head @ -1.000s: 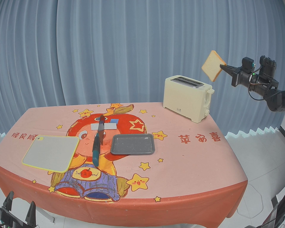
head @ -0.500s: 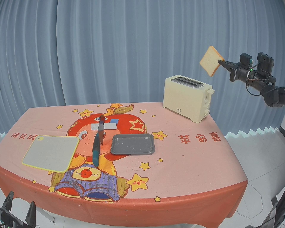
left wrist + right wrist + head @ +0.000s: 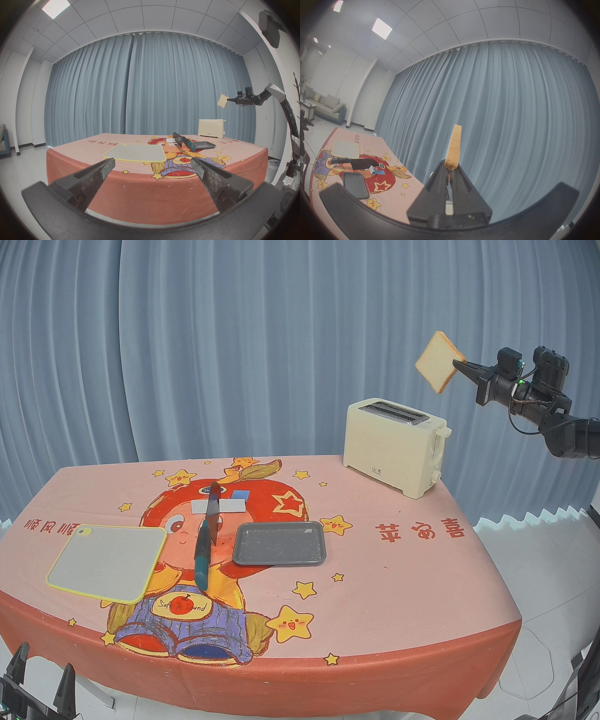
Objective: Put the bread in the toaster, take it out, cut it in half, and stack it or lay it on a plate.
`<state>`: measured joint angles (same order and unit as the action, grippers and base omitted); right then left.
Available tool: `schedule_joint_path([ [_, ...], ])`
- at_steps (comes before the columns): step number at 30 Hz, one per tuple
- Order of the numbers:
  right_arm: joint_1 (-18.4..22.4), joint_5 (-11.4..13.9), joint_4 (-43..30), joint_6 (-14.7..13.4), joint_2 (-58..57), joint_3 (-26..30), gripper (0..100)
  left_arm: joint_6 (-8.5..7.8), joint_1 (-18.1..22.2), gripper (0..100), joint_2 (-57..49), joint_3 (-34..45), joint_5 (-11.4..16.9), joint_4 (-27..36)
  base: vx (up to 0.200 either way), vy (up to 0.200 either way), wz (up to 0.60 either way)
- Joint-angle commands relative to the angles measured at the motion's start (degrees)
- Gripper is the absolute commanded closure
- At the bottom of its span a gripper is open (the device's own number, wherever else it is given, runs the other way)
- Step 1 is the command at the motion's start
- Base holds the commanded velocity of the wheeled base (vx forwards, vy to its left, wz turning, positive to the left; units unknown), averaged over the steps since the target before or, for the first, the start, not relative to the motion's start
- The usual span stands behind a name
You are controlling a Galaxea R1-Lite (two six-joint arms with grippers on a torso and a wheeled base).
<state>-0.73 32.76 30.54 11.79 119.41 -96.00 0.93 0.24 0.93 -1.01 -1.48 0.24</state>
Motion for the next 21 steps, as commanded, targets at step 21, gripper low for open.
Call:
schedule_joint_path([
  [21,0.6,3.3,-3.7,-0.5,9.6,-12.2,100,-0.05,0.0,0,-0.9,1.0,0.0,0.0,0.0,0.0,0.0],
])
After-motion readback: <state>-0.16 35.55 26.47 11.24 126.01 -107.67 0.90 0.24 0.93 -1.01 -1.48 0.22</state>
